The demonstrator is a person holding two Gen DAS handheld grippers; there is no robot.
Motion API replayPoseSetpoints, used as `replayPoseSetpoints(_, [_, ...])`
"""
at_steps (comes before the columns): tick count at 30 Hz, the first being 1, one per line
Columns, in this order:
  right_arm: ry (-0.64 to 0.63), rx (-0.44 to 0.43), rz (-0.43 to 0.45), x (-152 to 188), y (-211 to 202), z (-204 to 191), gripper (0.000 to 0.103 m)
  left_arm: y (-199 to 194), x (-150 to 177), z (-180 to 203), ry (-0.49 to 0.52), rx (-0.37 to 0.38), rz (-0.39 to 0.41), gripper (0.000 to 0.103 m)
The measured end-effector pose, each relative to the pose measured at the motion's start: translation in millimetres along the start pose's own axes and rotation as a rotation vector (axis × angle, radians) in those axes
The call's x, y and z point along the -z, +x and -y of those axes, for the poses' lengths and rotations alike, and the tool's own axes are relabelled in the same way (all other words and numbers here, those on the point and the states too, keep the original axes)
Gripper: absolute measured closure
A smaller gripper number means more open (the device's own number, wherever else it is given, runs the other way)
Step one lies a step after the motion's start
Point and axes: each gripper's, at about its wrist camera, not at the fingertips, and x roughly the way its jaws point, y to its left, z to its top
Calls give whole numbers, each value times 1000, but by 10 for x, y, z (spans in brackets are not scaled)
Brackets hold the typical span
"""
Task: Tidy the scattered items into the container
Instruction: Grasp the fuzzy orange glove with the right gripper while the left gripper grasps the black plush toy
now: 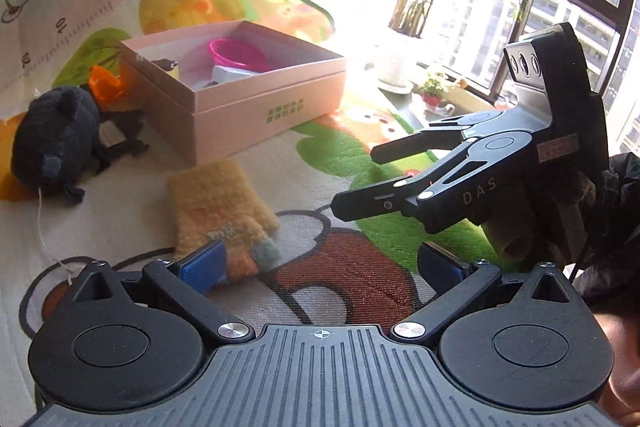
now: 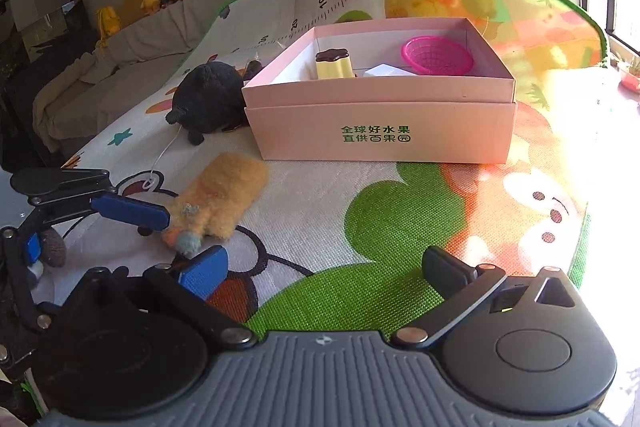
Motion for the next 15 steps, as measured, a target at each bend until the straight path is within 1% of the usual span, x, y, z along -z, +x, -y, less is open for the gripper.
replayPoseSetpoints(1, [9, -6, 7, -38, 3, -29, 0, -56, 13, -28, -17, -69, 9, 0])
replayPoseSetpoints(4, [20, -16, 19, -168, 47, -209, 0, -198, 57, -189, -94, -309, 16, 0])
replayPoseSetpoints(6, [10, -26, 28, -251, 119, -399, 0, -284, 99, -341, -160, -434, 17, 0])
replayPoseSetpoints(8, [-22, -10, 25, -307, 229, -613, 0, -405, 144, -551, -257, -563, 20, 0])
replayPoseSetpoints(9, [-45, 15, 26, -328, 303, -731, 0, -460, 165, -651, -307, -599, 27, 0])
replayPoseSetpoints(10, [-66, 39, 25, -343, 377, -828, 0, -519, 183, -756, -360, -620, 40, 0])
replayPoseSetpoints(12, [-99, 82, 14, -374, 544, -995, 0, -622, 197, -921, -454, -630, 68, 0])
replayPoseSetpoints(14, [-134, 99, 11, -372, 673, -1113, 1, -693, 165, -1001, -491, -615, 109, 0])
replayPoseSetpoints(15, [-165, 120, 12, -353, 735, -1169, 8, -697, 129, -1007, -482, -608, 125, 0])
